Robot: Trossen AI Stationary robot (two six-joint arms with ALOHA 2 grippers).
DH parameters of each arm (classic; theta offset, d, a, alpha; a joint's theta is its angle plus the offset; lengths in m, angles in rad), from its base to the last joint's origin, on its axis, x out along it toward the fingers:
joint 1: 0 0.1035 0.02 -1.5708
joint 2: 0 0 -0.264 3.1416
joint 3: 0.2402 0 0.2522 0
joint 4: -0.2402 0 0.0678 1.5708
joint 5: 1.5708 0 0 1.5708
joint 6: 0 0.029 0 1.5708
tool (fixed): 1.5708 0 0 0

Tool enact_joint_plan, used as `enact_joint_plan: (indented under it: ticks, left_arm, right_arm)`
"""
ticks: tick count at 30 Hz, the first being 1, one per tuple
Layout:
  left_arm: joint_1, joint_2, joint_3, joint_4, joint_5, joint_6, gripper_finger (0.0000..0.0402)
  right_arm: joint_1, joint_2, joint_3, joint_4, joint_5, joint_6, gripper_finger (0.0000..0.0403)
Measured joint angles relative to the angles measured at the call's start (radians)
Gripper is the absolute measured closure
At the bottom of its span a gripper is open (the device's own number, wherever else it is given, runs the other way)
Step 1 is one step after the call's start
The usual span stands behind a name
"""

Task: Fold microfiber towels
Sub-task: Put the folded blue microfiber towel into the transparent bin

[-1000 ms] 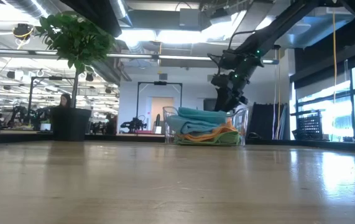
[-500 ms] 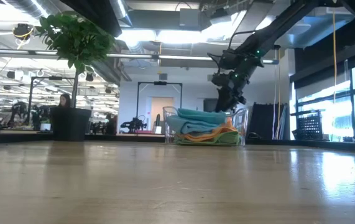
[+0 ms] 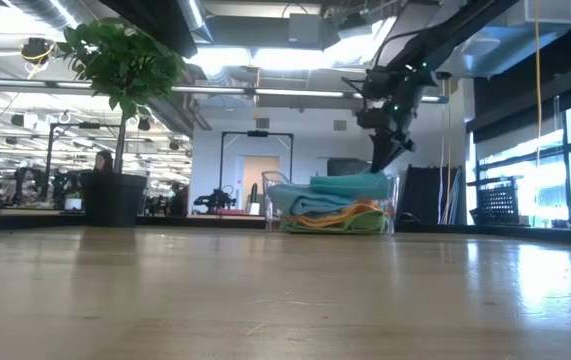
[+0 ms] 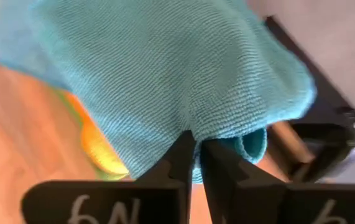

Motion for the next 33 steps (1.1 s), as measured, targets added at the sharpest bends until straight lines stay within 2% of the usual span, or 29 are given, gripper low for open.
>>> enact_joint_plan:
  ticks: [4,10,17,24,27,29,32,33]
  left_arm:
    - [0.000,0.000,0.000,0.000,0.000,0.000,0.0325]
    - [0.000,0.000,0.000,0.000,0.000,0.000,0.0325]
    - [0.000,0.000,0.000,0.000,0.001,0.000,0.0325]
    - [0.004,0.000,0.000,0.000,0.000,0.000,0.0325]
    - [0.004,0.000,0.000,0.000,0.000,0.000,0.0325]
    - [0.004,0.000,0.000,0.000,0.000,0.000,0.0325]
    - [0.003,0.000,0.000,0.000,0.000,-0.001,0.0325]
    - [0.000,0.000,0.000,0.000,0.001,-0.001,0.0325]
  right_arm:
    - [0.010,0.000,-0.053,0.010,-0.054,0.003,0.0358]
    - [0.018,-0.005,-0.135,0.032,-0.019,-0.027,0.0329]
    - [0.033,-0.043,-0.063,0.025,-0.043,-0.034,0.0296]
    - [0.146,-0.077,-0.014,0.039,-0.056,-0.053,0.0264]
    - [0.221,-0.041,-0.013,0.040,0.046,-0.096,0.0258]
    - [0.265,-0.018,-0.014,0.035,0.220,-0.131,0.0258]
    - [0.292,-0.008,-0.014,0.040,0.541,-0.160,0.0257]
    - [0.291,-0.007,-0.014,0.038,0.608,-0.162,0.0257]
